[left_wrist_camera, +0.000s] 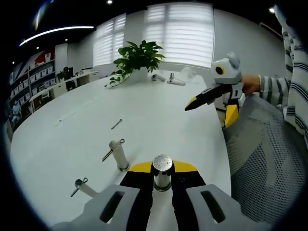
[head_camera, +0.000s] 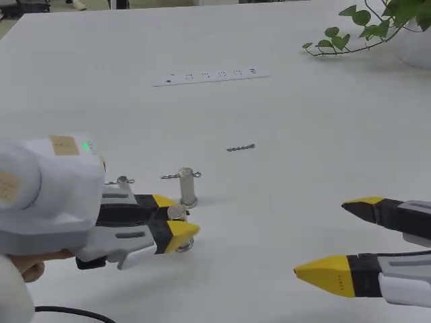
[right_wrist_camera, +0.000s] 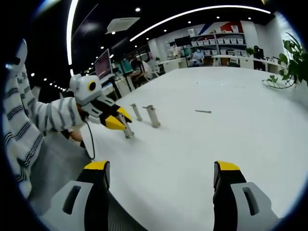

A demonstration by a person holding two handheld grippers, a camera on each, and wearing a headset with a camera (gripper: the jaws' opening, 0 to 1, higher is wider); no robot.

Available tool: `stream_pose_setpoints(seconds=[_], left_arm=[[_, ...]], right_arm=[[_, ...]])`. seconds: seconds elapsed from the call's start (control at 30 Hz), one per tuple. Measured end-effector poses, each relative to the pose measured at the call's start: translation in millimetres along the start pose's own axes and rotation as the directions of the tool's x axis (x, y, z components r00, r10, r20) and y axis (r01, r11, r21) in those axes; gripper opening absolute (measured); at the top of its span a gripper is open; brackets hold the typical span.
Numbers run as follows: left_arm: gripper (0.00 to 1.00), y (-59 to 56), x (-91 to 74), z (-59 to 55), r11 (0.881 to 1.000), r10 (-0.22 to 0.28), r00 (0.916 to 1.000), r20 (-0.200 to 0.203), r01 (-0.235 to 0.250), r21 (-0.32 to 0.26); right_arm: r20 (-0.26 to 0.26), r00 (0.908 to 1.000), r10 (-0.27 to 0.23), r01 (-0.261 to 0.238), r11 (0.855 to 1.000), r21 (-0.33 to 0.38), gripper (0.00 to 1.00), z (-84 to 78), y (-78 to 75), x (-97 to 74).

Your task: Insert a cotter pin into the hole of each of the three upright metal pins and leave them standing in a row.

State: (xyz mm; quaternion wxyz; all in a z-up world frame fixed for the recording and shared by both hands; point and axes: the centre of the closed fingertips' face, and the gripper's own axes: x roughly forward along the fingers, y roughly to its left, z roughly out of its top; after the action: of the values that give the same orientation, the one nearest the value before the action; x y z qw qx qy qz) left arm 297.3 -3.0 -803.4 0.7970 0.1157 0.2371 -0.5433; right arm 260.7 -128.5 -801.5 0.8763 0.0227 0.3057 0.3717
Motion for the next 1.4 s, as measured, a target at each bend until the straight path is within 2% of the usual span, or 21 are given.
stream_pose_setpoints(seconds=[0.13, 0.33, 0.67, 1.0, 1.07, 1.4], left_arm=[[0.11, -2.8, 4.0, -6.0, 0.999, -0.019, 0.9997, -0.017, 0.019, 0.027], [0.11, -1.8, 7.1, -16.2, 0.999, -0.022, 0.9988, -0.044, 0.024, 0.036], [0.11, -1.2, 10.0, -25.6, 0.998, -0.031, 0.9981, -0.054, 0.034, 0.058], [0.12, -3.8, 10.3, -25.7, 0.998, -0.047, 0.9984, -0.031, 0.048, 0.035], [0.12, -5.6, 10.5, -25.9, 0.998, -0.047, 0.9982, -0.036, 0.049, 0.048], [0.15, -8.8, 7.8, -24.2, 0.999, -0.034, 0.9994, -0.005, 0.034, 0.027]], right_arm=[[0.0, 1.0, -0.009, 0.009, 1.0, 0.009, 0.9, -0.2, -1.2, 1.0], [-0.004, 0.9999, -0.015, 0.015, 1.0, 0.013, 0.9, -2.1, -0.9, -0.1], [-0.008, 0.9999, -0.014, 0.014, 1.0, 0.014, 0.9, -3.0, 2.4, 0.9], [-0.013, 0.9999, -0.005, 0.005, 1.0, 0.009, 0.9, -2.4, 5.7, 2.8], [-0.01, 0.9999, -0.005, 0.005, 1.0, 0.01, 0.9, -2.0, 5.6, 2.8], [-0.008, 0.9999, 0.014, -0.014, 1.0, -0.006, 0.9, 0.2, 8.7, 3.4]])
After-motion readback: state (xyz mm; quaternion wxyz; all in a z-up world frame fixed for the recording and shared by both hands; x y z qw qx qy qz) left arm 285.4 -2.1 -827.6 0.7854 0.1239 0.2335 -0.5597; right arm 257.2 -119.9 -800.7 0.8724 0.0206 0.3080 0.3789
